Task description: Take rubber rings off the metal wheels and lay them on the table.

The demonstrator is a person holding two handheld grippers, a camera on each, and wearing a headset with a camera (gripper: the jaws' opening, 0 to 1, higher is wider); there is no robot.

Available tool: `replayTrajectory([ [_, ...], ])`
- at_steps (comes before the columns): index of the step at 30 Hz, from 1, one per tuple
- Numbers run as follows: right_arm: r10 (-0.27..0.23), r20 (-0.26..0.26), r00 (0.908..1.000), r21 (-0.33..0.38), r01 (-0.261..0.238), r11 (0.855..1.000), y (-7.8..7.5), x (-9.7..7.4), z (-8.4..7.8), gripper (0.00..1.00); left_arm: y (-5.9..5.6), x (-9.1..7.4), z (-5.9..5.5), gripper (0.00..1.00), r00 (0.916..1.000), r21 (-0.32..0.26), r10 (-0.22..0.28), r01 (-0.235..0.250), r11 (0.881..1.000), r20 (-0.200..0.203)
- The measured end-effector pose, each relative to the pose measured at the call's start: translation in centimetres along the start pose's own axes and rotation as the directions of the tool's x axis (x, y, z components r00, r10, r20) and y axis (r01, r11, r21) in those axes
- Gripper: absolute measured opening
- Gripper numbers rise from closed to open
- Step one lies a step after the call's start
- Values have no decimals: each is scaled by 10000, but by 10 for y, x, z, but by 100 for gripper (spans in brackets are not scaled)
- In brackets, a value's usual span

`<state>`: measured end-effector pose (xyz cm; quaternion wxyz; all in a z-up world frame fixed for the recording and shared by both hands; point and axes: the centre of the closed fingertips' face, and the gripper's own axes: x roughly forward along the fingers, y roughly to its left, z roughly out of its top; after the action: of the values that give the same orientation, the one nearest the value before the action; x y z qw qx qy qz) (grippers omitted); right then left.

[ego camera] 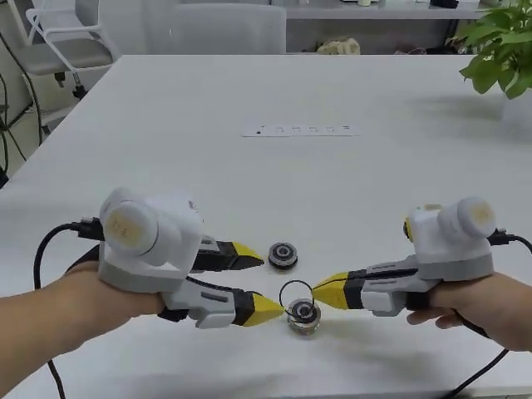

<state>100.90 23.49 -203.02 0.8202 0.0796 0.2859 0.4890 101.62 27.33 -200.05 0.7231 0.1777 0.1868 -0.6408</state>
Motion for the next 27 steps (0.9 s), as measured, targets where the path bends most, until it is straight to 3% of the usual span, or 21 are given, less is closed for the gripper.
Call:
replayTrajectory([
  [12,235,-75,9997,-361,-237,9991,1,7,14,0,8,-22,1,39,9983,-111,520,-517,9986,281],
  [27,527,-250,9983,-724,-543,9959,4,30,30,0,17,-49,-10,42,9939,-94,1068,-1066,9943,274],
])
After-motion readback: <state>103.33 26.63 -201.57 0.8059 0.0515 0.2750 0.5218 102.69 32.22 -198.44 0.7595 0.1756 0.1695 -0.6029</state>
